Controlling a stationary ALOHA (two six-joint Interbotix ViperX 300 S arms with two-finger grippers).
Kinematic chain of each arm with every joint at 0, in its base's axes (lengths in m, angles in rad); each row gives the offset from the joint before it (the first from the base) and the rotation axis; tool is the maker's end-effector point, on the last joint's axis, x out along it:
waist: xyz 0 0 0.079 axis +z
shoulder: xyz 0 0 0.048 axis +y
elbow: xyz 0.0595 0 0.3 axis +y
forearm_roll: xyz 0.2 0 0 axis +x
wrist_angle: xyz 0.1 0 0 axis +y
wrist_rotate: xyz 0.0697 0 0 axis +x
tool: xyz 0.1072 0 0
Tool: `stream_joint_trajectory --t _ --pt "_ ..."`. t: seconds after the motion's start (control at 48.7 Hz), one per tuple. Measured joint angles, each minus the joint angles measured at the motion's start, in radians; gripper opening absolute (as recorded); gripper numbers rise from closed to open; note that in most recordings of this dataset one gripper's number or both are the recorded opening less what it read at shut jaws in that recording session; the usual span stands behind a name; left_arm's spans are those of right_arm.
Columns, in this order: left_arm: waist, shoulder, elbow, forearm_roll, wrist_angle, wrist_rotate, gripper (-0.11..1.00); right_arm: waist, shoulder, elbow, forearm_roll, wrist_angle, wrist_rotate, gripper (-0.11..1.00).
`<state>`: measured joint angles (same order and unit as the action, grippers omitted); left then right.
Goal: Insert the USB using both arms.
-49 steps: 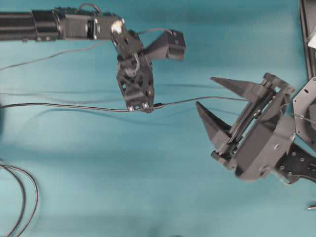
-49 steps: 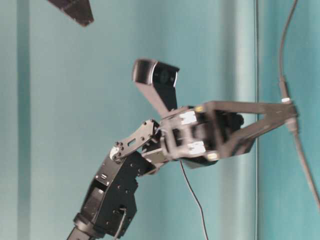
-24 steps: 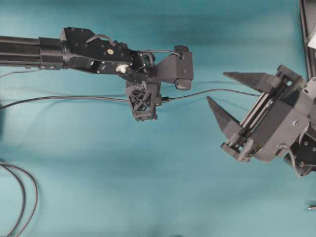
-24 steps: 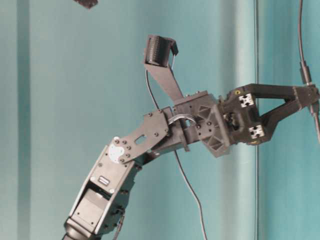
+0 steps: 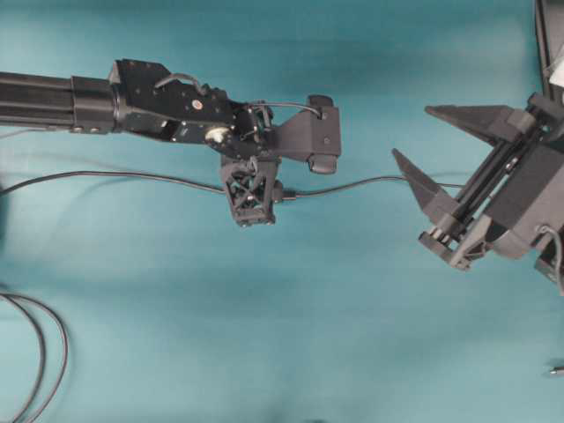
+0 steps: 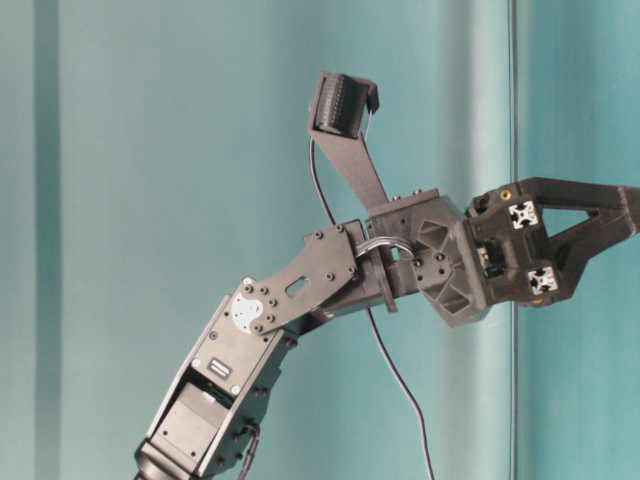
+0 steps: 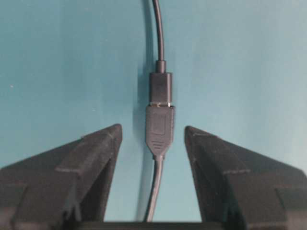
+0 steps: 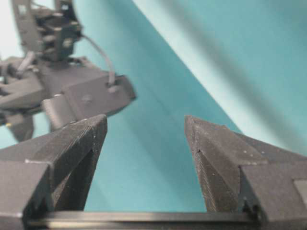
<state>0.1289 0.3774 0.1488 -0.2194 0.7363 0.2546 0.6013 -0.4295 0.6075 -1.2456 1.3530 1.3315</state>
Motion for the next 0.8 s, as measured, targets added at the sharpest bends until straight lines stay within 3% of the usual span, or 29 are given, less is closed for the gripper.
stream_joint_trajectory --t 0.123,0.288,0.452,0.616,0.801 --pt "0.003 -0.049 0.017 0.002 0.000 -0.046 0.66 0.000 -0.017 0.009 -0.002 -0.002 0.002 0.73" --pt "0.026 -0.218 0.087 0.000 -0.035 -0.106 0.66 -0.002 -0.041 0.044 -0.002 -0.037 0.011 0.73" --pt "0.015 -0.371 0.184 0.000 -0.121 -0.110 0.66 -0.020 -0.066 0.089 0.000 -0.107 0.081 0.74" --pt "-0.006 -0.528 0.298 0.002 -0.304 -0.109 0.66 -0.078 -0.104 0.137 0.000 -0.250 0.164 0.74" --pt "-0.034 -0.670 0.454 0.000 -0.512 -0.107 0.67 -0.158 -0.158 0.212 0.000 -0.434 0.173 0.74"
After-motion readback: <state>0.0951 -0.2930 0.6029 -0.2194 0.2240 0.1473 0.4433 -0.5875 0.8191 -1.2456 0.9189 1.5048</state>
